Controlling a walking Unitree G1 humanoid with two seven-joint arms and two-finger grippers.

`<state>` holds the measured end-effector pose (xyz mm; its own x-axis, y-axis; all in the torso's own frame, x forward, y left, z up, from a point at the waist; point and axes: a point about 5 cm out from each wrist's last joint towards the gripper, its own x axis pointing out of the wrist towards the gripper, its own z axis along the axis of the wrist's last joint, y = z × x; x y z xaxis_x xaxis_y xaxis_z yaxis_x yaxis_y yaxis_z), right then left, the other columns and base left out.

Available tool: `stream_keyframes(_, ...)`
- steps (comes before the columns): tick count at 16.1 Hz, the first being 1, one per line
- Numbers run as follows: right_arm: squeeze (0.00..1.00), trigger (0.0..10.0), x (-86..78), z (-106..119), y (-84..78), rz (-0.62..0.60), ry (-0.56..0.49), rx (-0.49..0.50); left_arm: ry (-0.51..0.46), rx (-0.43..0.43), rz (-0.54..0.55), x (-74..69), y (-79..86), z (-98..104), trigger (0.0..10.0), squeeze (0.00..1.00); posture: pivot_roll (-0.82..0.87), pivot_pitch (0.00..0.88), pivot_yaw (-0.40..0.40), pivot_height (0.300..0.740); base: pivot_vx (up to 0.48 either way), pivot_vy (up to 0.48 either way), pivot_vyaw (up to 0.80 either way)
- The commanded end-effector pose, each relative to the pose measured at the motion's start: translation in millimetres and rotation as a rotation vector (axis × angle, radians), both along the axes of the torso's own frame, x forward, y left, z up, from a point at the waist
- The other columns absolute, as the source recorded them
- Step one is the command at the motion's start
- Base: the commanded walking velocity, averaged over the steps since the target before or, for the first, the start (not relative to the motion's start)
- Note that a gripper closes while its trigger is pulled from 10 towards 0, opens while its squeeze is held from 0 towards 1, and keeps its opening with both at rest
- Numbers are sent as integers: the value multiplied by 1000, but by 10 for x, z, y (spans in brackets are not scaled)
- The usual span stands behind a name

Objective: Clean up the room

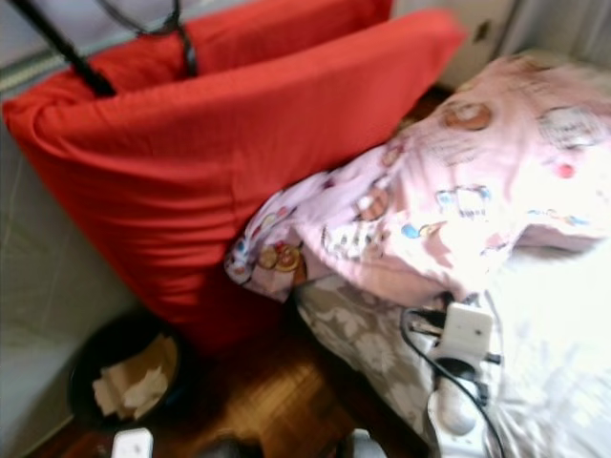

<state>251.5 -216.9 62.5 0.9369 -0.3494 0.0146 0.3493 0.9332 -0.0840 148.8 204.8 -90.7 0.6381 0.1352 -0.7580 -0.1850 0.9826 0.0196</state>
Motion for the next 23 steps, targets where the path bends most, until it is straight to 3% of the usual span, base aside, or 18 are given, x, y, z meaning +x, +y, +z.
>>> stream_keyframes(1, 0, 10000, -32, -26, 38, 3, 1, 10, 22, 22, 2, -48, 79, -9, 10000, 0, -88, 199, 27, 723, -289, 0, 0)
stream_keyframes(11, 0, 10000, -34, -1, 45, 1, -11, -7, -10, 27, -1, -4, 52, 14, 10000, 0, -88, 202, 27, 723, -291, 0, 0)
stream_keyframes(16, 0, 10000, -54, -23, 17, -15, 8, -16, -10, 31, -4, -1, 44, 15, 10000, 0, -91, 206, 27, 723, 0, 0, 0)
stream_keyframes(21, 0, 10000, -105, -164, -82, -85, 102, -5, -16, 35, -8, 4, 42, 19, 10000, 0, -91, 209, 26, 723, 0, 0, 0)
stream_keyframes(23, 0, 10000, -169, -402, -108, -100, 245, 32, -25, 36, -9, 24, 26, 27, 10000, 0, -91, 212, 25, 723, 0, 0, 0)
